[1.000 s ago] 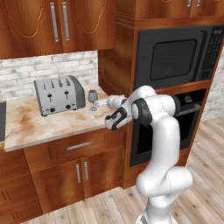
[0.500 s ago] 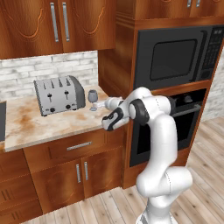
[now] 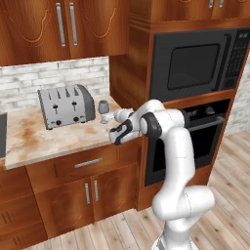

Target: Retrieve the wine glasses from the counter and place one next to each plate.

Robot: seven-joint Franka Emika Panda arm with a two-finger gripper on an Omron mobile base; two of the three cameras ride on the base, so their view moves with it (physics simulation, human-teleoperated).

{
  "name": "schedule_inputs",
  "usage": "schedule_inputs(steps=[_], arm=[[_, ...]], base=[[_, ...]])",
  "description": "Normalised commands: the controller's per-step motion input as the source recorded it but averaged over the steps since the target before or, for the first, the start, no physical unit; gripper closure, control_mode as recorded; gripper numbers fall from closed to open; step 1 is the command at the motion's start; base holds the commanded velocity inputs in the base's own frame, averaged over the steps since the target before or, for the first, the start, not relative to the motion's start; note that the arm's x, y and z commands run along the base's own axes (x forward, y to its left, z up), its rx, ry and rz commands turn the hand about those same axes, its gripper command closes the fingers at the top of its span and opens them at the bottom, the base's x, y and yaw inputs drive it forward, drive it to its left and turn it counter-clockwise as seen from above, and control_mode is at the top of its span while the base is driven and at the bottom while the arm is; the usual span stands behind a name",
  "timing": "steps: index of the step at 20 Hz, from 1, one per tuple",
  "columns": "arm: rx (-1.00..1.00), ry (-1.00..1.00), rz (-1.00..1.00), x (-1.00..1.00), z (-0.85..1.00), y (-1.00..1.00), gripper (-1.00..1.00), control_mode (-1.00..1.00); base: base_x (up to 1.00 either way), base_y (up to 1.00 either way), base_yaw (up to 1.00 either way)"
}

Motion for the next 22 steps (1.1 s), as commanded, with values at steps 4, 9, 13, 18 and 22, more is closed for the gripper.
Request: schedule_inputs(steps=[4, 9, 13, 18, 22], arm=[[0.0, 0.02, -0.01, 0.2, -0.24, 0.21, -1.0, -1.0], [0.0, 0.03, 0.0, 0.18, -0.2, 0.24, -1.0, -1.0], [0.0, 0.0, -0.01, 0.24, -0.04, 0.04, -1.0, -1.0], [0.0, 0.0, -0.01, 0.29, -0.03, 0.0, -1.0, -1.0], [0.0, 0.01, 0.0, 0.1, -0.18, 0.0, -1.0, -1.0]], base=[[0.0, 0.0, 0.0], [0.0, 0.0, 0.0], [0.0, 0.0, 0.0], [0.0, 0.0, 0.0], [0.0, 0.0, 0.0]])
